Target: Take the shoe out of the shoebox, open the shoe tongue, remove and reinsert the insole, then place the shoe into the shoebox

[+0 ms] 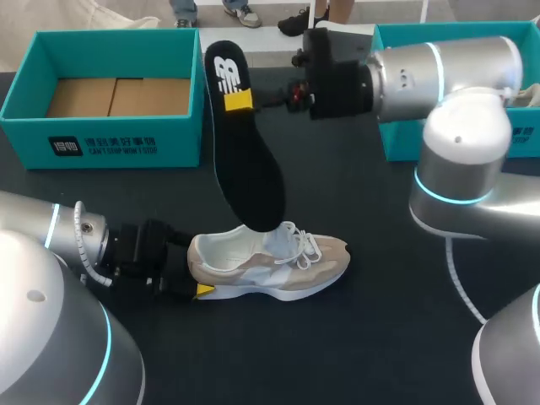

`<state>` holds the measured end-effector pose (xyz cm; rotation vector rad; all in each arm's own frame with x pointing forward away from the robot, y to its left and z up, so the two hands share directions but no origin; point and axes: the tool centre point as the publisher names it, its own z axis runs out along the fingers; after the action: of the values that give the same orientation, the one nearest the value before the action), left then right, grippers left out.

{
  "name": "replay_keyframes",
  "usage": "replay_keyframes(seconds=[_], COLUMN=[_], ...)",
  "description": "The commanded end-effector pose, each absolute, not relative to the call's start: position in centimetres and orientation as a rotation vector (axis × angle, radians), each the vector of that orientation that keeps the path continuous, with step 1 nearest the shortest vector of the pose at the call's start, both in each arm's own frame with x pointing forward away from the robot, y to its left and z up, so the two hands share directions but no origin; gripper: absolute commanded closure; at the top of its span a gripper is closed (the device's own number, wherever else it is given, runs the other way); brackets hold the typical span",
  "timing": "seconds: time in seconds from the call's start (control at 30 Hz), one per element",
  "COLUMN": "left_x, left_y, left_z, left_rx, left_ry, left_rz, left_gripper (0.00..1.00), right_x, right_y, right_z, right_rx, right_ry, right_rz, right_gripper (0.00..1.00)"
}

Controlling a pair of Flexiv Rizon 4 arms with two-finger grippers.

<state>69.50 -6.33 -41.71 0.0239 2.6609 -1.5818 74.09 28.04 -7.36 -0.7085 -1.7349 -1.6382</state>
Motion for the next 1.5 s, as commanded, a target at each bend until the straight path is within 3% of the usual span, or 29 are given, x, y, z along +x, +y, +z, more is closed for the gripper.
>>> replay_keyframes(seconds=[0.03,0.37,0.83,1.5], left_x=[69.5,69.5,69.5,69.5], left_y=[-6.3,-6.3,-6.3,-6.3], left_z=[-41.8,-41.8,-41.8,-41.8], left_rx=[0.024,0.024,0.024,0.024], left_ry=[2.661,2.661,2.661,2.661], left_rz=[-1.580,-1.580,-1.580,-1.580], left_gripper=[1.00,1.00,1.00,1.00], right_x=[71.6,67.9,67.9,64.2], right_y=[26.6,26.0,26.0,21.1], right_z=[-6.7,-5.1,-5.1,-2.8], right_rx=[-0.773,-0.868,-0.868,-0.982], right_ry=[-1.708,-1.668,-1.668,-1.640], right_rz=[-1.659,-1.688,-1.688,-1.622], right_gripper=[1.00,1.00,1.00,1.00])
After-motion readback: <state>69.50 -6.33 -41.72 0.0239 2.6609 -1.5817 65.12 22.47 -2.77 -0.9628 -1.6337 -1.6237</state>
